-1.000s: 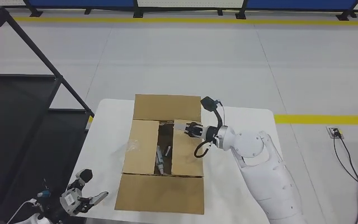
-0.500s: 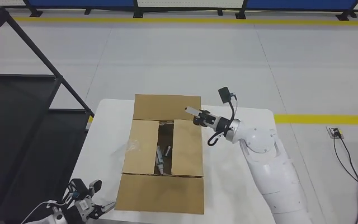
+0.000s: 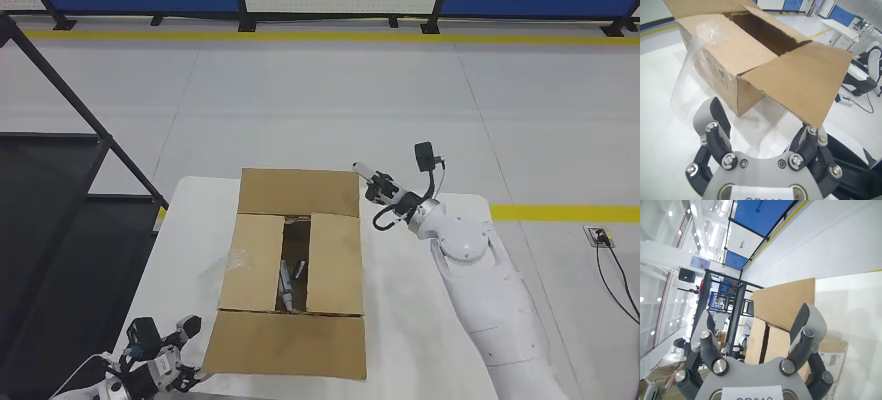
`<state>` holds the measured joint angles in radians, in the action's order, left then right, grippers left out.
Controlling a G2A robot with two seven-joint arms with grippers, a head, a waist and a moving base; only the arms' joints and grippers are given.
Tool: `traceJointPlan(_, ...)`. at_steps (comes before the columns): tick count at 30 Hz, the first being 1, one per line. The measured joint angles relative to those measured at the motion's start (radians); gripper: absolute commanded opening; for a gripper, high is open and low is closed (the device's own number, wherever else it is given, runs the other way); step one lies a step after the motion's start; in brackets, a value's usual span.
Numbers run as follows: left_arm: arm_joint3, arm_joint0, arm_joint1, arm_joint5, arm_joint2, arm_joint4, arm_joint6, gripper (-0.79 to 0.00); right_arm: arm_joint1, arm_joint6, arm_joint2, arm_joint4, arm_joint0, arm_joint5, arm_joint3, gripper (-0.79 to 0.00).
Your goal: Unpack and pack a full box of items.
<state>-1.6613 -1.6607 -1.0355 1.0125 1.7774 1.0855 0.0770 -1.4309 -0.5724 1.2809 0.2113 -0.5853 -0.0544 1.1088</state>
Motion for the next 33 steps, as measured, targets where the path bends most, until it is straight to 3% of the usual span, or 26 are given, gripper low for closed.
traceJointPlan(8, -0.087, -0.009, 0.000, -0.108, 0.015, -0.173, -0.037, 0.000, -0.037, 0.088, -0.112, 0.042, 0.144, 0.018, -0.274, 0.000)
traceJointPlan(18, -0.136, 0.042, -0.007, -0.287, -0.013, -0.214, -0.080, 0.000, -0.094, 0.092, -0.197, -0.021, 0.281, -0.107, -0.553, 0.000)
traceJointPlan(26, -0.129, 0.088, -0.012, -0.359, -0.051, -0.208, -0.077, 0.000, -0.098, 0.036, -0.174, -0.094, 0.322, -0.246, -0.609, 0.000)
traceJointPlan(33, -0.119, 0.140, -0.018, -0.472, -0.080, -0.158, -0.080, 0.000, -0.081, -0.084, -0.131, -0.162, 0.327, -0.336, -0.583, 0.000)
